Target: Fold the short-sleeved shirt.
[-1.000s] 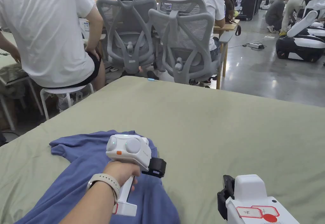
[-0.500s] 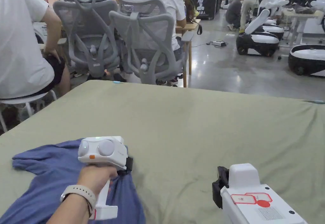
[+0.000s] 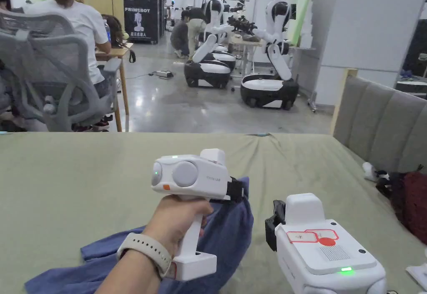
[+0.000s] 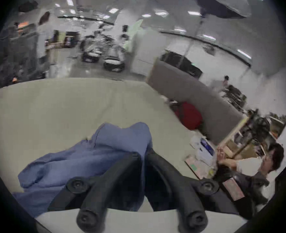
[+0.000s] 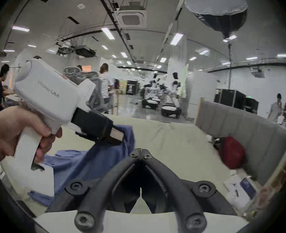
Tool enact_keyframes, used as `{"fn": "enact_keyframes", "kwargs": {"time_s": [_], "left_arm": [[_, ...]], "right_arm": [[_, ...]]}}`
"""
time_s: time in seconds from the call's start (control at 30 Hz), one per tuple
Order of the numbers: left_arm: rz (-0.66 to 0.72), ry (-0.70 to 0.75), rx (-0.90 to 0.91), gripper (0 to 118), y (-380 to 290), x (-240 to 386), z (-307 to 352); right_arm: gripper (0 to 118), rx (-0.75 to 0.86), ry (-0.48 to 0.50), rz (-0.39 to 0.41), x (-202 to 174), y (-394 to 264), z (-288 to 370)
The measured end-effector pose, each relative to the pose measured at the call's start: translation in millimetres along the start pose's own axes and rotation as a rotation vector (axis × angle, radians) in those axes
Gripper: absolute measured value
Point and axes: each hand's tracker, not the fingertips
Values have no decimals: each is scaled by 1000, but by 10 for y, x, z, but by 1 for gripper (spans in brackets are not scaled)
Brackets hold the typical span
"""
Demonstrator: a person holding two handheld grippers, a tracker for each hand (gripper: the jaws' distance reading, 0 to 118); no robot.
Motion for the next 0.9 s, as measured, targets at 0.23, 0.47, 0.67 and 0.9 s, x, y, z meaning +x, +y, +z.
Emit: {"fn": "enact_keyframes", "kwargs": {"time_s": [0.23,0.47,0.67,0.9], "left_arm": [[19,162,-295,0,-788,-127,-1078],[-19,203,-159,23,-855,-209,-932],[-163,332,198,114,-831,15,127],[-113,638,489,79,-1780,-35,1492]], "right_arm": [[0,-44,-65,-35,475,-236,-1],[0,-55,-38,-45,471,-287,-113],[0,-41,7,-40,339,-288,-127],[0,-1,50,-47,89,-412,-182]]}}
